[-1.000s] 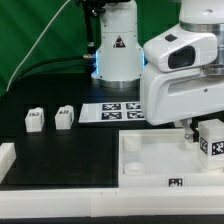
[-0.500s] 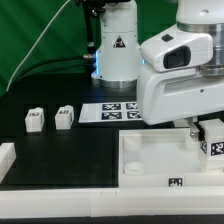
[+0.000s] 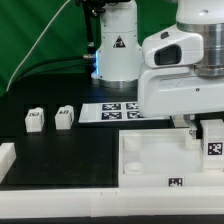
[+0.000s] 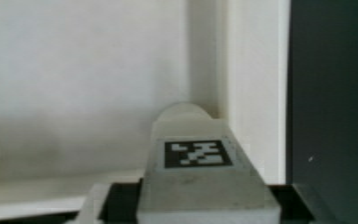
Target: Assemble one leg
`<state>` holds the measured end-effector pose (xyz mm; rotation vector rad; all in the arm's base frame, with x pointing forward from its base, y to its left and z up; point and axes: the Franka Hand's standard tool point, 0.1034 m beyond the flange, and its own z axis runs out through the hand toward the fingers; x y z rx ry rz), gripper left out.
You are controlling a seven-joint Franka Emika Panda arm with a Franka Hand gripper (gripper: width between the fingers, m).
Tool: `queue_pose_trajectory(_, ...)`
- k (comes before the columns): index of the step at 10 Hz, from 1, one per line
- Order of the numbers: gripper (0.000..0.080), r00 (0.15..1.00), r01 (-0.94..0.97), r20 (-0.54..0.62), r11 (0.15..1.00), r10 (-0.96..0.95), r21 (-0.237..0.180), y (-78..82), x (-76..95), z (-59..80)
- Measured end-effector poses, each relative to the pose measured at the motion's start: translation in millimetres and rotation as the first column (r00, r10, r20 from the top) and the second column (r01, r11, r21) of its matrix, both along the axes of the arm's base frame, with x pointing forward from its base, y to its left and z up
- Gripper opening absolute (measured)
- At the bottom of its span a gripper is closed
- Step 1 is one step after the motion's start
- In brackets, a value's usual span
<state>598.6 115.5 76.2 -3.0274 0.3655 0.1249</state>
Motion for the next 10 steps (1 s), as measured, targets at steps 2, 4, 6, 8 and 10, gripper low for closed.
queue_pose_trajectory(2, 0.0295, 0.964, 0.265, -0.025, 0.964, -0.265, -0.007, 0.5, -0.7, -0.7)
queue_pose_trajectory(4, 0.0295, 0.889, 0.454, -0.05, 0.891, -0.455, -0.016, 0.9, -2.0, -1.9)
queue_pose_trajectory(6, 0.0295, 0.78, 0.621, -0.071, 0.783, -0.622, -0.036, 2.4, -2.7, -2.5)
queue_pose_trajectory(8, 0.0295, 0.651, 0.752, -0.087, 0.656, -0.754, -0.058, 4.2, -3.0, -2.6)
queue_pose_trajectory(10, 0.03, 0.656, 0.748, -0.087, 0.662, -0.749, -0.057, 4.4, -3.1, -2.6)
